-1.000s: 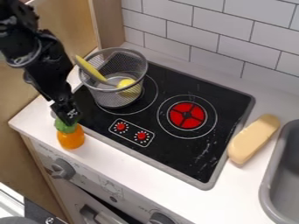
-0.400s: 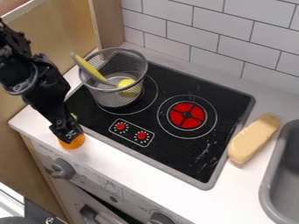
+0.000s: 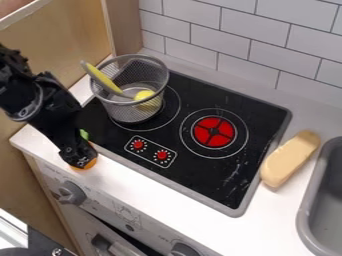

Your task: Move orange into bucket

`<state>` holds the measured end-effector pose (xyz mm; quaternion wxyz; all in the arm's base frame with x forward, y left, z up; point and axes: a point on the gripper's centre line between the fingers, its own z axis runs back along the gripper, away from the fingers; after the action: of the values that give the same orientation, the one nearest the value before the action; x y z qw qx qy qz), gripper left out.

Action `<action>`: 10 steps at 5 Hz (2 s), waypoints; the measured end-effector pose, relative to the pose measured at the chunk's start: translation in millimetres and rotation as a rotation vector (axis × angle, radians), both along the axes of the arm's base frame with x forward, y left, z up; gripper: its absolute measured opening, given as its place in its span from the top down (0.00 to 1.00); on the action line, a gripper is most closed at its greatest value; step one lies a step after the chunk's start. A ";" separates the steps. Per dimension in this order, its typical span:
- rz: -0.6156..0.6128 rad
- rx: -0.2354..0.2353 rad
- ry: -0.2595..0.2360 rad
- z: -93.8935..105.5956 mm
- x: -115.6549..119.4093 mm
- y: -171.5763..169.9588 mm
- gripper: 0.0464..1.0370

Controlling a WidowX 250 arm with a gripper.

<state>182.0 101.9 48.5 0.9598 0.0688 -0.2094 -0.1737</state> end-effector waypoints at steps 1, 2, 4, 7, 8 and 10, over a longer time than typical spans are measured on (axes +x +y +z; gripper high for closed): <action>-0.021 -0.004 -0.033 -8.7 4.7 3.1 0.04; -0.031 -0.002 -0.034 -9.5 4.1 4.9 0.04; -0.033 -0.020 -0.023 -9.2 7.7 8.9 0.08; 0.012 -0.125 0.073 18.5 4.8 -0.3 0.49; 0.032 -0.135 0.112 32.2 5.9 -6.3 0.49; 0.074 -0.139 0.093 79.7 35.8 -30.8 0.49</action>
<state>217.8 71.1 128.2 0.9767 0.0018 -0.1736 -0.1260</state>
